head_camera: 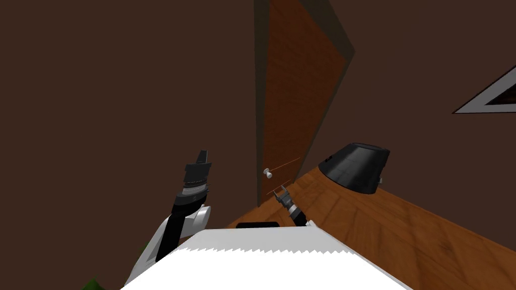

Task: Pull the door open

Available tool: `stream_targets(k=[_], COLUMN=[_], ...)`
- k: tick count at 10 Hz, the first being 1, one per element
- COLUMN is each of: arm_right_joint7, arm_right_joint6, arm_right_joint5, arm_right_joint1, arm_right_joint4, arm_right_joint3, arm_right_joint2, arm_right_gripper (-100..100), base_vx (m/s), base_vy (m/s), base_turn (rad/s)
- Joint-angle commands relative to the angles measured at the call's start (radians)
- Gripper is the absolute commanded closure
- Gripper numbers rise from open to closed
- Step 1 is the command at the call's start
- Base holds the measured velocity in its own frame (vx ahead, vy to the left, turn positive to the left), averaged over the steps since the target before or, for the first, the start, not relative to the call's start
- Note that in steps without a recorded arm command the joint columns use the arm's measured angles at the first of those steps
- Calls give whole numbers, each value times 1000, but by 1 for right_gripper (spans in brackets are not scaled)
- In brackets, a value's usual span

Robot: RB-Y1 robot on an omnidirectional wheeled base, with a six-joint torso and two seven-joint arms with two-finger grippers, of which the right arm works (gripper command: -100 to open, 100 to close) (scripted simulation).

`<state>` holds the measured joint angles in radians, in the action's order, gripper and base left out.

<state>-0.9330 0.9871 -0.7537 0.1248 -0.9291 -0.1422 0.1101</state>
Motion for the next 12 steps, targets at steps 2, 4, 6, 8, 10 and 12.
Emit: stream_targets(k=[2, 4, 6, 8, 10, 12], arm_right_joint7=[-11, -14, -19, -21, -23, -26], arm_right_joint6=[23, 32, 46, 51, 59, 66], arm_right_joint5=[35, 53, 81, 90, 107, 121], arm_right_joint1=[-17, -28, -45, -50, -60, -69], arm_right_joint4=[60, 90, 135, 149, 176, 199], arm_right_joint3=[-47, -72, -111, -123, -146, -165], arm_right_joint2=[28, 45, 70, 78, 93, 106], arm_right_gripper=[-100, -100, -100, -100, -100, -100], base_vx=[-75, 8, 95, 70, 116, 93], base_vy=[96, 73, 47, 17, 51, 32], base_turn=[230, 177, 270, 41, 179, 87])
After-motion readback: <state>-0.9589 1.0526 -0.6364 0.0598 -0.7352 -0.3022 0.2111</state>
